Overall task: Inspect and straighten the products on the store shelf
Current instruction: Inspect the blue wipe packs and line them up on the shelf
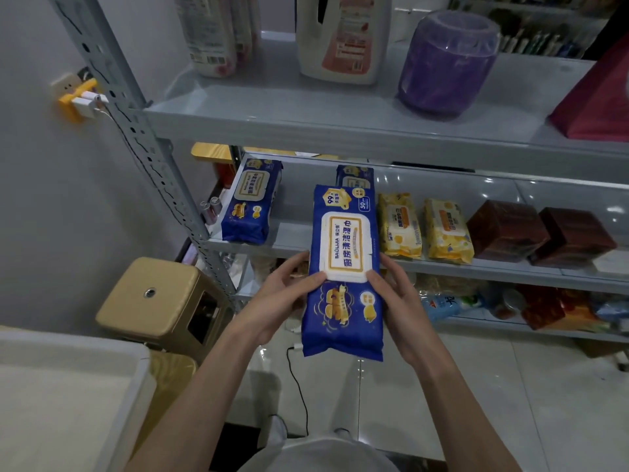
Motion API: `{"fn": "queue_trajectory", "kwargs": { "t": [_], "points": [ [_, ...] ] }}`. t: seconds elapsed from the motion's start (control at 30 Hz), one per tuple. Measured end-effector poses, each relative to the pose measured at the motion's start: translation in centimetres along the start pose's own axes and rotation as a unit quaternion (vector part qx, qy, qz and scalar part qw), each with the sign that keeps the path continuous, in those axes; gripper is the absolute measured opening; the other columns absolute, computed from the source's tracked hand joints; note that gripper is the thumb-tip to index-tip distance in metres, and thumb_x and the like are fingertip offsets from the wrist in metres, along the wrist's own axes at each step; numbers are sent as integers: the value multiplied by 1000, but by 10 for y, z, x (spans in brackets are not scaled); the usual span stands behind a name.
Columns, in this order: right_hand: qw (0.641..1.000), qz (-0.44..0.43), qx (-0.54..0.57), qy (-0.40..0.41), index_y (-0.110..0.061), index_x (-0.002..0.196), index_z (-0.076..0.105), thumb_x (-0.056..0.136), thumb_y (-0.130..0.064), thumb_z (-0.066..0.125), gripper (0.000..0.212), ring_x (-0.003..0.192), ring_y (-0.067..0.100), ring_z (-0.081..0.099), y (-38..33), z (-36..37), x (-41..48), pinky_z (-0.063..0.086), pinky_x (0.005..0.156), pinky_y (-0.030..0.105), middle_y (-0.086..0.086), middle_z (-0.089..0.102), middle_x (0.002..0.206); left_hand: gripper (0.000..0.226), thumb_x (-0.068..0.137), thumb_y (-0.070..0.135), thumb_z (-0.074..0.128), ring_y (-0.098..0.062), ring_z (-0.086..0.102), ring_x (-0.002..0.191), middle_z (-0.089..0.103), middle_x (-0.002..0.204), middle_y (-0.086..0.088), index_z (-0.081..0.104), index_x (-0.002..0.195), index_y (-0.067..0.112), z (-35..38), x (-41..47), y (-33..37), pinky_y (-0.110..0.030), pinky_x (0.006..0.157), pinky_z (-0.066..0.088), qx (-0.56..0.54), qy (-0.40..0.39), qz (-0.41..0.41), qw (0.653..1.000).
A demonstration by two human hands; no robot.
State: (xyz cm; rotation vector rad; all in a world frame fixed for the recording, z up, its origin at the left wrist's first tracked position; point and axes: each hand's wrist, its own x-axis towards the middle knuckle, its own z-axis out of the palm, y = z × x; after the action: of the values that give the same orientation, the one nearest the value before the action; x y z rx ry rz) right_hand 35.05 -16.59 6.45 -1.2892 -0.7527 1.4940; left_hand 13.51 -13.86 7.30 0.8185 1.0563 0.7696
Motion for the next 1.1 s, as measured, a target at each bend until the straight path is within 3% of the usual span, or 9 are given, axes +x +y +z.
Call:
{"fn": "queue_trajectory", "kwargs": {
  "t": [0.1,0.23,0.33,0.4,0.57,0.8,0.93,1.1],
  "points": [
    [999,16,32,7,-36,135,58,82,-36,74,56,109,21,74,-2,1,1,63,81,41,0,72,125,64,78,36,78,-21,74,103,69,121,-3,50,136,39,6,2,6,-53,97,57,-3,21,13,1000],
    [998,25,56,33,-28,131,60,83,-37,74,51,113,25,72,-3,4,4,60,86,43,4,73,125,49,88,44,72,-16,75,98,71,116,0,53,132,38,16,4,9,-48,96,58,-1,47,19,999],
    [997,32,63,34,-27,136,58,85,-41,73,56,117,27,71,-6,4,7,58,95,48,5,72,127,59,83,56,71,-17,75,102,72,120,-1,54,136,37,17,6,12,-46,95,59,14,48,20,999],
    [997,32,66,34,-26,138,57,84,-47,72,60,115,27,71,-8,5,6,58,95,49,5,72,127,62,81,58,70,-19,74,106,70,125,-2,53,137,36,16,7,15,-44,90,61,15,38,15,999],
    [996,39,77,21,-22,136,61,94,-52,61,51,113,24,72,-17,11,4,57,91,42,5,74,125,43,94,53,62,-17,76,99,75,116,0,58,129,30,19,5,25,-34,74,60,7,47,3,999],
    [999,1,37,13,-27,139,59,92,-48,66,51,121,23,69,-21,19,4,59,94,45,2,69,133,59,91,65,59,-26,71,113,75,121,-6,60,134,24,13,5,30,-50,104,52,-56,34,-55,996],
    [1000,-29,-13,0,-39,133,63,80,-50,73,55,123,15,65,-23,26,-1,62,89,40,-7,64,136,50,93,60,57,-26,76,99,77,113,-9,65,122,19,4,1,32,-45,91,57,-136,23,-105,985],
    [998,-34,-46,-7,-42,133,60,77,-49,72,57,125,12,59,-24,30,-2,63,79,31,-7,55,140,37,93,50,63,-23,76,87,79,100,-7,65,113,18,-3,3,29,-37,80,61,-159,33,-123,979]
  ]
}}
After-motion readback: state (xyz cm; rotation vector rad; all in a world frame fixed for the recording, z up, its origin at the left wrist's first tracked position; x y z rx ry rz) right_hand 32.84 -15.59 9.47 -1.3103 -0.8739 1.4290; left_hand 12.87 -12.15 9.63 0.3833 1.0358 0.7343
